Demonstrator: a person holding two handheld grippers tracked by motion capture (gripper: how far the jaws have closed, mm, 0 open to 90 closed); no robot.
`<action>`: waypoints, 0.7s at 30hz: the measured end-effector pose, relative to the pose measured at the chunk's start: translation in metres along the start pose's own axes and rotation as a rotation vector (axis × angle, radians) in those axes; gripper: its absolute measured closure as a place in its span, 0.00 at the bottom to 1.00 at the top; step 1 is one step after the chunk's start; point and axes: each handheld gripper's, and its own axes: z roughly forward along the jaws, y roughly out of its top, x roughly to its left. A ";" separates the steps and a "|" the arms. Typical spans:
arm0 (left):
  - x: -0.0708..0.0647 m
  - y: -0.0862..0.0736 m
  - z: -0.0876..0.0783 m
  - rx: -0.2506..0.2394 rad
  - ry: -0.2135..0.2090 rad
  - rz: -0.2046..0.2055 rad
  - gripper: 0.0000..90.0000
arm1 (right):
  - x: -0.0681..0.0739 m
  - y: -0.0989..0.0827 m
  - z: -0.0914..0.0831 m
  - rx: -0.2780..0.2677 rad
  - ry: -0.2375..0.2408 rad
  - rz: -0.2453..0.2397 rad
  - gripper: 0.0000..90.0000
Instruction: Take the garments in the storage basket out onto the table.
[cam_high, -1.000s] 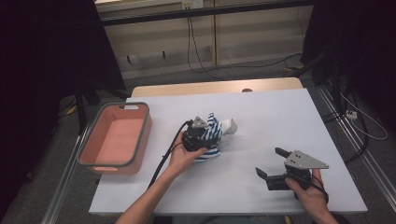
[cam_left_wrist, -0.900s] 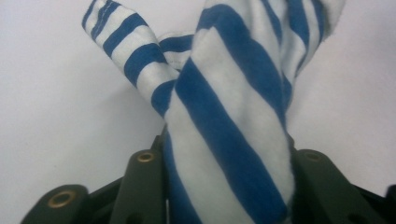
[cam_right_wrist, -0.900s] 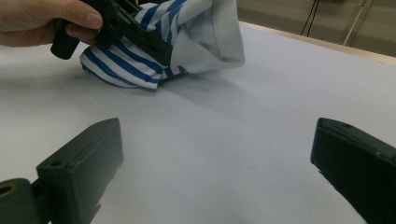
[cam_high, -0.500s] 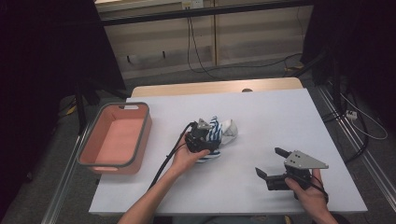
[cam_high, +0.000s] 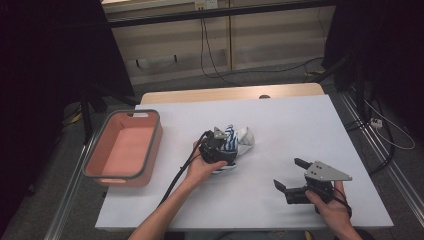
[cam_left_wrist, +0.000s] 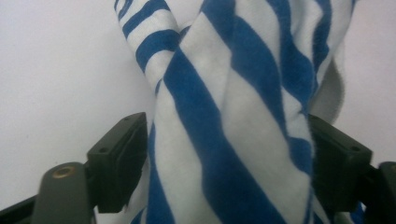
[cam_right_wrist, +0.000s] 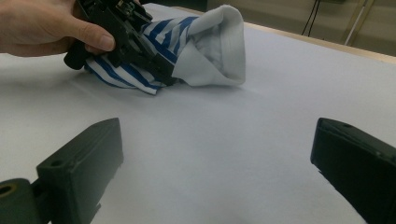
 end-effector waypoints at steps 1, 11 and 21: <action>-0.003 0.000 0.000 0.007 0.003 0.019 0.17 | 0.000 0.000 0.000 0.001 0.001 0.001 0.02; -0.004 0.005 -0.009 -0.062 -0.027 0.014 0.07 | 0.000 0.000 0.000 -0.002 0.004 0.002 0.02; -0.004 0.009 -0.025 -0.132 -0.077 0.021 0.06 | -0.001 0.000 0.001 -0.001 0.003 0.007 0.02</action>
